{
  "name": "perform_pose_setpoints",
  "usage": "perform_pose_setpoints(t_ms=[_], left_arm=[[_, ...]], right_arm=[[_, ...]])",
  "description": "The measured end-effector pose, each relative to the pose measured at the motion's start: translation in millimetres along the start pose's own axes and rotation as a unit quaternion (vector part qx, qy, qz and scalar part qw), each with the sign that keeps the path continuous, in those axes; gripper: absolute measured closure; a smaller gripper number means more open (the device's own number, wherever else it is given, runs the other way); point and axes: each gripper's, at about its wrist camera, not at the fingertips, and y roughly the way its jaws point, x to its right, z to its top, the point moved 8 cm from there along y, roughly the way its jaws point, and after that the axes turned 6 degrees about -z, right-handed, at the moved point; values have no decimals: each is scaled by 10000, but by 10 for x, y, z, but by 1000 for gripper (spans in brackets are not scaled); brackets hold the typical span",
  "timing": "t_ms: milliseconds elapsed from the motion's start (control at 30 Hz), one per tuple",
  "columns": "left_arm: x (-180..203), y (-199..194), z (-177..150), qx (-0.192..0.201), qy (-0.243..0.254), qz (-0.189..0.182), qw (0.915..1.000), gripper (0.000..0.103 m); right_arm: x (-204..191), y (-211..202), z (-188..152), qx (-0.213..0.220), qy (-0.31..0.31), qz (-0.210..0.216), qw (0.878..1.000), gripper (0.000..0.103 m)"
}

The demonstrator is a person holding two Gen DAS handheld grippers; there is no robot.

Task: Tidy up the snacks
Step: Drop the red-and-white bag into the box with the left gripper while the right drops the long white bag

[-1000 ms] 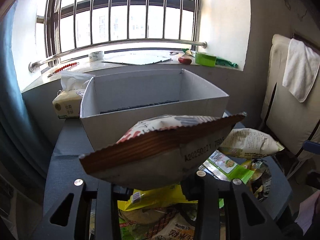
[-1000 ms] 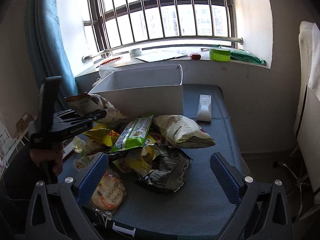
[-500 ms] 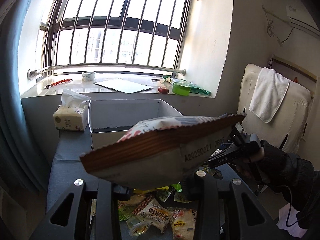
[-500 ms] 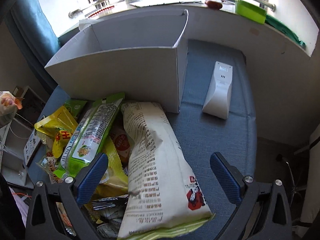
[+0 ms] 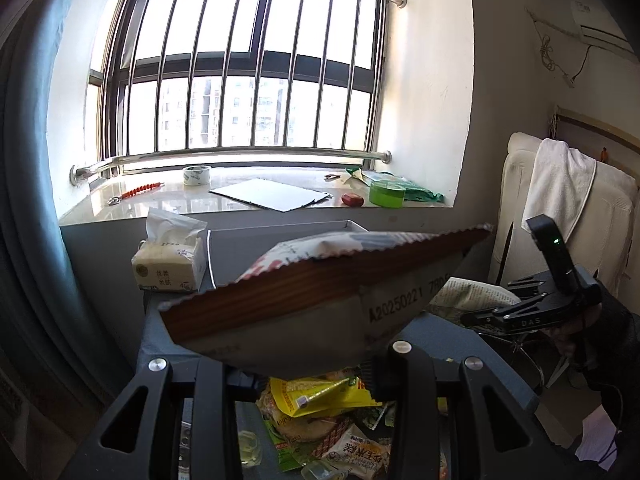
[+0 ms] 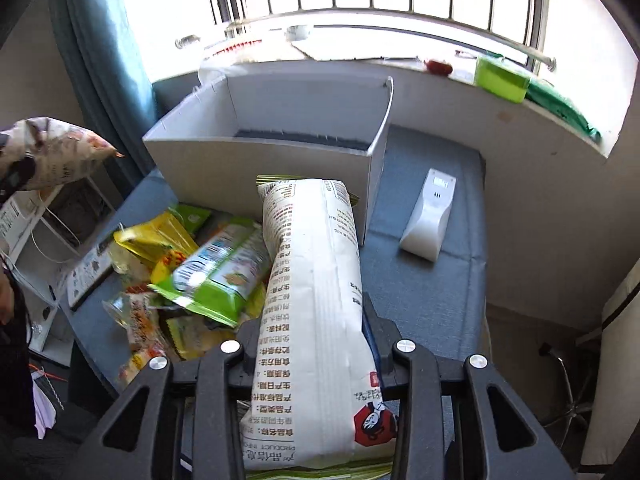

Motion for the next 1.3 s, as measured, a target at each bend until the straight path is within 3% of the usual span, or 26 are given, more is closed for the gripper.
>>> perform_pose_setpoints(t_ms=[100, 200, 300, 467, 500, 533, 567, 600, 633, 867, 1033, 1100, 1200, 1300], left_arm=[[-75, 226, 210, 19, 105, 38, 9999, 64], [-223, 621, 417, -3, 270, 379, 9989, 64], [-410, 1130, 550, -211, 435, 691, 9964, 64], [-678, 1770, 610, -552, 431, 940, 9931, 61], [-735, 1849, 605, -640, 436, 1053, 9914, 55], [-789, 1912, 586, -750, 442, 1143, 9896, 46], [-822, 1954, 558, -851, 426, 1142, 9889, 19], [-839, 1960, 532, -884, 408, 1139, 9887, 0], [-839, 1935, 522, -844, 422, 1110, 9893, 0], [-692, 1494, 491, -579, 350, 794, 9945, 0], [-496, 974, 476, -251, 242, 456, 9983, 0], [-422, 740, 393, -201, 192, 378, 9989, 0], [-288, 417, 198, -250, 185, 273, 9991, 0], [-136, 106, -41, -232, 193, 266, 9992, 0]], right_arm=[[-96, -267, 337, 493, 125, 0, 9987, 63], [-126, -254, 775, 748, 293, -311, 9963, 63], [-127, 21, 1211, 700, 522, -348, 9956, 63], [-2, 654, 1658, 208, 740, -888, 9931, 63], [21, 751, 1702, 137, 791, -865, 9930, 61], [34, 823, 1743, 113, 797, -830, 9933, 51], [41, 887, 1785, 119, 801, -799, 9935, 38], [58, 929, 1804, 126, 836, -817, 9931, 8], [71, 931, 1804, 174, 886, -856, 9922, 0], [89, 666, 1771, 761, 1072, -480, 9902, 0], [51, 200, 1660, 1318, 1236, 211, 9833, 0], [-8, -52, 1539, 1596, 1228, 500, 9782, 0], [-186, -364, 1216, 1663, 1065, 907, 9761, 0], [-264, -549, 786, 1541, 1049, 710, 9799, 0]])
